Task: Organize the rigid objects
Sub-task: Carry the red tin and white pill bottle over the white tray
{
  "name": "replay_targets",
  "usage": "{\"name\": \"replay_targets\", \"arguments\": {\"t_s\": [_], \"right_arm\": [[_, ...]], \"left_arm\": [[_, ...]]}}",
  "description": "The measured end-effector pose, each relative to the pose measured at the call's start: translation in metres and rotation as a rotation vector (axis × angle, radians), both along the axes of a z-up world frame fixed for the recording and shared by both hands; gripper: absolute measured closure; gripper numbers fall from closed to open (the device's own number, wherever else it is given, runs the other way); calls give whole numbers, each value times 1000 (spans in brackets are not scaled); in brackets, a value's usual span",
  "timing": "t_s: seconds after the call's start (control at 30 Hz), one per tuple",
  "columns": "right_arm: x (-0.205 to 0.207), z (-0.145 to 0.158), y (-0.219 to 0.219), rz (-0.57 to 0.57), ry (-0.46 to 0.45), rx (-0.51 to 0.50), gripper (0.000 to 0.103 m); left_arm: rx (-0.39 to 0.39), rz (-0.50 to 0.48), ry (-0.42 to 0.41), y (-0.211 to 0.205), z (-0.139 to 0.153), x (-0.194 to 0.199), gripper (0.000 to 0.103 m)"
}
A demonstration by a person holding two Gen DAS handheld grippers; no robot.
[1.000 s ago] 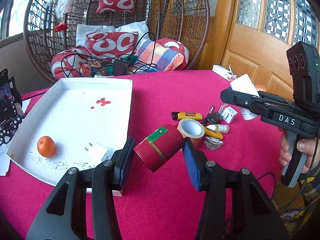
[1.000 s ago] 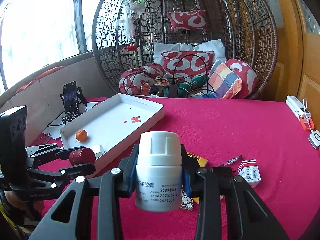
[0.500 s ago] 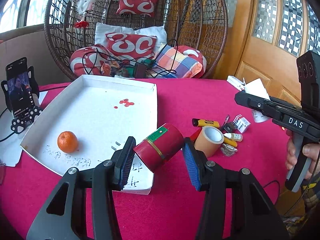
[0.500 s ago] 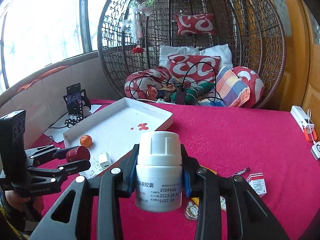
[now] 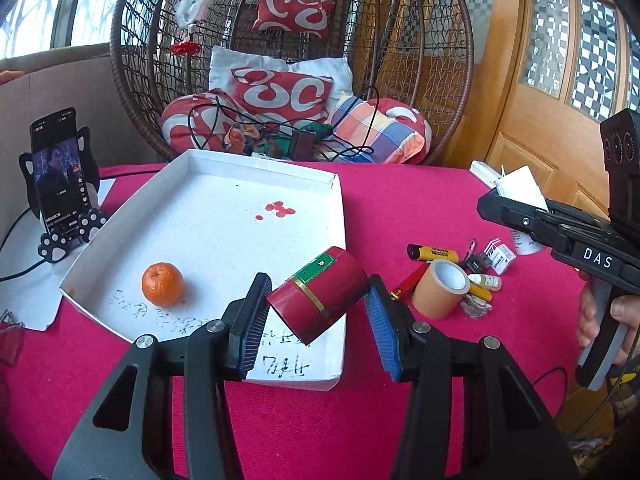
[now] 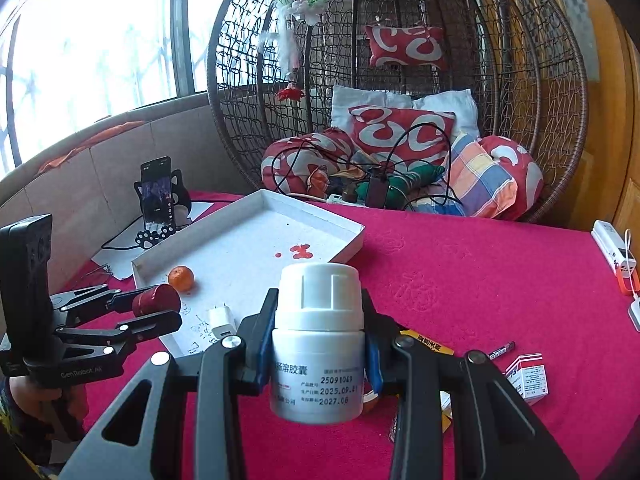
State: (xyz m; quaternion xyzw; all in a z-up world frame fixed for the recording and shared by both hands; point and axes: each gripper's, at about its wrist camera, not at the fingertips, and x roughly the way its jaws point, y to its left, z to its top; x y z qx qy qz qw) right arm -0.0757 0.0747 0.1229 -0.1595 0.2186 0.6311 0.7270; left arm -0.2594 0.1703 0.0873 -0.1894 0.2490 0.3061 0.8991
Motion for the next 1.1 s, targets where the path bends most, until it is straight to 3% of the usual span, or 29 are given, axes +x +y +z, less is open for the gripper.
{"name": "replay_targets", "arguments": {"t_s": [0.43,0.67,0.87,1.1], "right_arm": [[-25,18,33,55,-30,22,67],[-43,22,63,99,-16,17,67],[-46,5,102,104,57,-54,67],[-50,-44,148,102,151,-194,67]], "left_arm": [[52,115,30,56,23,-18,55],[26,163,57,100,20,-15,55],[-75,210,59,153,4,-11,55],[-142,243,96,172,-23,0,55]]}}
